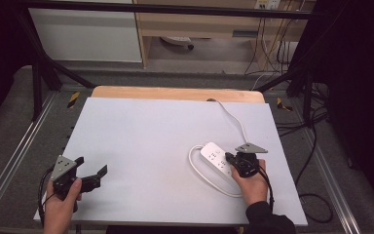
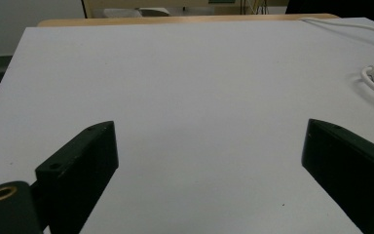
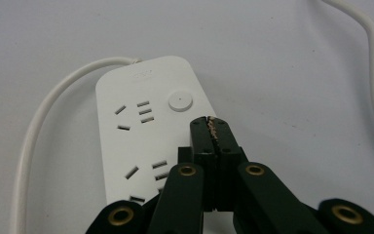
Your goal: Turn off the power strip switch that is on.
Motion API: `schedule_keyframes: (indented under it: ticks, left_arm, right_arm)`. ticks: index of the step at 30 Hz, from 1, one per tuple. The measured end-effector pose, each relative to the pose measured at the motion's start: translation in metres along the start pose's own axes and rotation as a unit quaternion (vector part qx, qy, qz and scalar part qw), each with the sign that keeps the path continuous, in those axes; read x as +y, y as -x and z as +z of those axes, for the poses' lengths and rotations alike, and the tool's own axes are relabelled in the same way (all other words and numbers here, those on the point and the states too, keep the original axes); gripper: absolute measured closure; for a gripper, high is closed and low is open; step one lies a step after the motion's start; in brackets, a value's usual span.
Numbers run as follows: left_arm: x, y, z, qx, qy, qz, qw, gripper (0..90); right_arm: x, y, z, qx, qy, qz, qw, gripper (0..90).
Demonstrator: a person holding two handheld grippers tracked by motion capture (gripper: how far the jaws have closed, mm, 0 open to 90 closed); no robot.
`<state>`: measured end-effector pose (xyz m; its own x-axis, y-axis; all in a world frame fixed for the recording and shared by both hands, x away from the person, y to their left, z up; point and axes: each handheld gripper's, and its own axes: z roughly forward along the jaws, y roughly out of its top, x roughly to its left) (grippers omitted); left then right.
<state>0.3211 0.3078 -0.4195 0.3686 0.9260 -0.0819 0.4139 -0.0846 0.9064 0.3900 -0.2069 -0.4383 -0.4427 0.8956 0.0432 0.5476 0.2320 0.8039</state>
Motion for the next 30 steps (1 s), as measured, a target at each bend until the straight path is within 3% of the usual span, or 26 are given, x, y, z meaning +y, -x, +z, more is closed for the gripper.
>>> schedule_keyframes:
  ticks: [30]
  left_arm:
    - [-0.0001, -0.0003, 0.0008, 0.002, -0.003, 0.003, 1.0000, 6.2]
  right_arm:
    - [-0.0002, -0.0006, 0.0000, -0.001, 0.003, -0.004, 1.0000, 90.0]
